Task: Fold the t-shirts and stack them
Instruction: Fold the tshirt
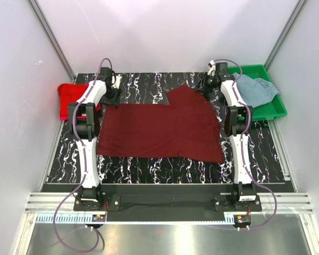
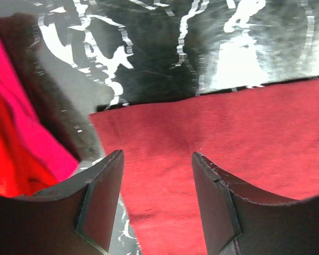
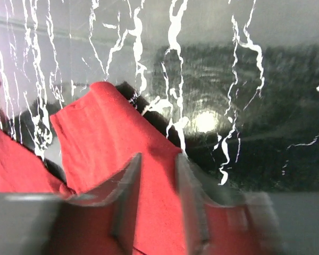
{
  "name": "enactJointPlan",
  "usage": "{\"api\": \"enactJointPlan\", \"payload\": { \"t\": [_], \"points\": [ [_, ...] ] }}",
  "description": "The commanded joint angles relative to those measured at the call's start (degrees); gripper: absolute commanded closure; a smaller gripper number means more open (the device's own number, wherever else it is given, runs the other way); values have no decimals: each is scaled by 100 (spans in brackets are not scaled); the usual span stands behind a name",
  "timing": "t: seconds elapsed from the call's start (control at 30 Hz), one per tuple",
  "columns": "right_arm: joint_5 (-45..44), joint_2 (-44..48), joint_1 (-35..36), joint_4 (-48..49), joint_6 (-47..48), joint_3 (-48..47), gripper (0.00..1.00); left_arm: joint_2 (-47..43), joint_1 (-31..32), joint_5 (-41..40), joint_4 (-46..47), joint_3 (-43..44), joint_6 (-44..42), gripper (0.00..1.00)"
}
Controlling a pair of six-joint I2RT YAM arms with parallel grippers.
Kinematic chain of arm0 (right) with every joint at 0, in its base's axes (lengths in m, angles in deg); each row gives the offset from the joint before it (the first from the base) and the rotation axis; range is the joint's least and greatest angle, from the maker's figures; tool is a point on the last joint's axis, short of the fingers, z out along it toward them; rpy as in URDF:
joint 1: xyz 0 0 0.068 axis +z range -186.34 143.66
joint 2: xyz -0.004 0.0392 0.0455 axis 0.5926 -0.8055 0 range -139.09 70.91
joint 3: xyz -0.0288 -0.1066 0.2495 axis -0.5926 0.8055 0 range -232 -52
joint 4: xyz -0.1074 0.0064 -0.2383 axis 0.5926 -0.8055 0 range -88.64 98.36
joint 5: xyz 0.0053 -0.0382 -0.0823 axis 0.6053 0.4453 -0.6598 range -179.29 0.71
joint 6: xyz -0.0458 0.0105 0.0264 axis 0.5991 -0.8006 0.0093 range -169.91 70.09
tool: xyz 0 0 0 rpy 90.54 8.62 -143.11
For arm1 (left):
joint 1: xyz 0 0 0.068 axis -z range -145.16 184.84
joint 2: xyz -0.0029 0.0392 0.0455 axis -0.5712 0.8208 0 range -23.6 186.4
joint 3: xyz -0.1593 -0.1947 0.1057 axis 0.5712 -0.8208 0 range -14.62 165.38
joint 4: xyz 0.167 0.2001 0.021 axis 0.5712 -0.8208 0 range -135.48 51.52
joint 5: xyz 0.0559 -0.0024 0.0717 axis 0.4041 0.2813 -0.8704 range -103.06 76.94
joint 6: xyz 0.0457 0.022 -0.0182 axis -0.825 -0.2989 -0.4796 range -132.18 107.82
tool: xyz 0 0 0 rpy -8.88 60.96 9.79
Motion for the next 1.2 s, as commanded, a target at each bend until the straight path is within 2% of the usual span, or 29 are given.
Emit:
{"api": "enactJointPlan", "payload": {
  "t": [0.0,0.13,0.53,0.8,1.17],
  "points": [
    [316,-75,31,-238,-152,185,67,-427,-162,-374,184,34,33,40],
    [308,3,23,-212,-179,185,81,-383,-311,-515,210,95,24,40],
    [185,311,-48,-221,-161,378,78,145,-532,-515,307,728,77,41],
    [141,478,-65,-300,-91,562,78,540,-549,231,202,1062,182,47],
    [62,566,-92,-344,14,686,78,769,-549,601,184,1167,323,51]
  ]
}}
